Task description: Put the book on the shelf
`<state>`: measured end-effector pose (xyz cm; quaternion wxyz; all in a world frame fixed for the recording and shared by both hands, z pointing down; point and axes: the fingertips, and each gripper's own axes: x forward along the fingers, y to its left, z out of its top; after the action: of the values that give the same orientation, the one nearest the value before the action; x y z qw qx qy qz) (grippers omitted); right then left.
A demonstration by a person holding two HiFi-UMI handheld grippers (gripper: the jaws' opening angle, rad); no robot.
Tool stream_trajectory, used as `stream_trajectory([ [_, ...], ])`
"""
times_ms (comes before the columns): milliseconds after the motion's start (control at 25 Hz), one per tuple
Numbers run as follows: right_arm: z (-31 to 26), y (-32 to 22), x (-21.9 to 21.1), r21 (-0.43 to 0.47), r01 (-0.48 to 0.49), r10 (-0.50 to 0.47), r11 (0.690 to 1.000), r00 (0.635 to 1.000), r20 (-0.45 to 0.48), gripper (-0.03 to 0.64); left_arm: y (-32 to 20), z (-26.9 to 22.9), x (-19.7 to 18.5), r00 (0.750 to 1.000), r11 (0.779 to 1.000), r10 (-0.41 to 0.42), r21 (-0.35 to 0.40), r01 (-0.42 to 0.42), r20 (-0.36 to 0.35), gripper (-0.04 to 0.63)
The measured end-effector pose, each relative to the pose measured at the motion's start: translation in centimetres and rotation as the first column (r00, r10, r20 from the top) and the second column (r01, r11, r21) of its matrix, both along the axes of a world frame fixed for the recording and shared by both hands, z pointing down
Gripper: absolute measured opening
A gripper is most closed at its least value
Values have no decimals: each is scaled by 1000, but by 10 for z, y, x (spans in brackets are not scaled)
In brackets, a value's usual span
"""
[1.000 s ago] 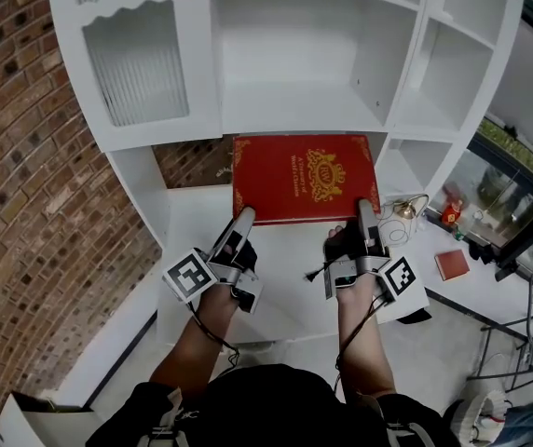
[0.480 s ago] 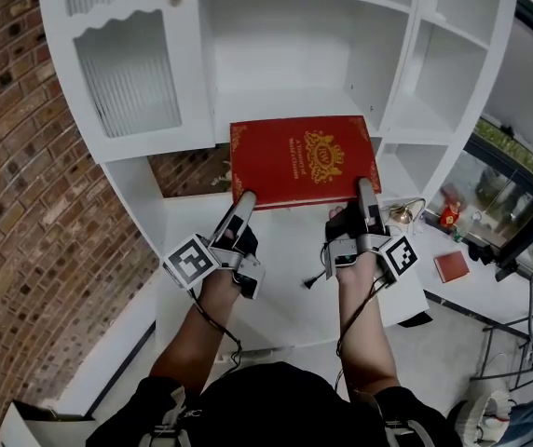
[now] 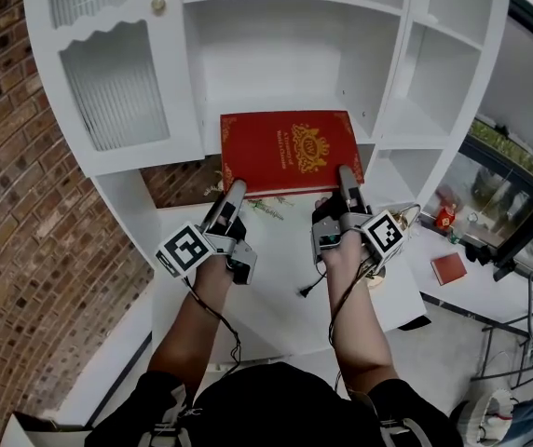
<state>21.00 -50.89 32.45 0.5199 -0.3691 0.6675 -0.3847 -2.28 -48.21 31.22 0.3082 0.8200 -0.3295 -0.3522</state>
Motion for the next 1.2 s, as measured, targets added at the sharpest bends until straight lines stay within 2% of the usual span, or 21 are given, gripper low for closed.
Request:
stream_trajectory([
  [200, -18, -21, -8, 0, -10, 10, 1000, 999, -39, 274, -19, -10, -2, 999, 999, -45, 30, 45, 27, 275],
  [280, -22, -31, -9, -1, -15, 15, 1000, 998, -67, 279, -26, -14, -4, 994, 996, -81, 53, 77, 71, 275],
  [400, -27, -42, -8, -1, -35, 35, 999, 993, -111, 290, -33, -19, -4, 974, 986, -151, 101, 135, 170, 276],
  [560, -36, -53, -6, 5, -136, 133, 991, 966, -220, 327, -41, -29, -2, 933, 967, -226, 179, 180, 281, 276],
  [760, -48, -63, -1, 45, -225, 228, 973, 927, -298, 365, -40, -48, 4, 840, 923, -340, 322, 211, 422, 232],
  [800, -49, -64, 1, 50, -245, 248, 968, 918, -311, 374, -41, -49, 5, 830, 919, -348, 335, 209, 436, 231],
  [880, -52, -63, 6, 63, -315, 315, 947, 875, -367, 396, -43, -52, 6, 822, 916, -352, 346, 204, 448, 230],
  [1000, -61, -58, 12, 122, -425, 424, 897, 750, -507, 411, -44, -55, 6, 798, 906, -377, 367, 211, 470, 222],
  [1120, -68, -58, 10, 185, -441, 455, 878, 653, -605, 411, -46, -57, 6, 774, 897, -398, 386, 217, 491, 215],
  [1200, -71, -59, 8, 233, -440, 471, 867, 573, -671, 411, -48, -58, 7, 765, 894, -405, 392, 217, 501, 212],
])
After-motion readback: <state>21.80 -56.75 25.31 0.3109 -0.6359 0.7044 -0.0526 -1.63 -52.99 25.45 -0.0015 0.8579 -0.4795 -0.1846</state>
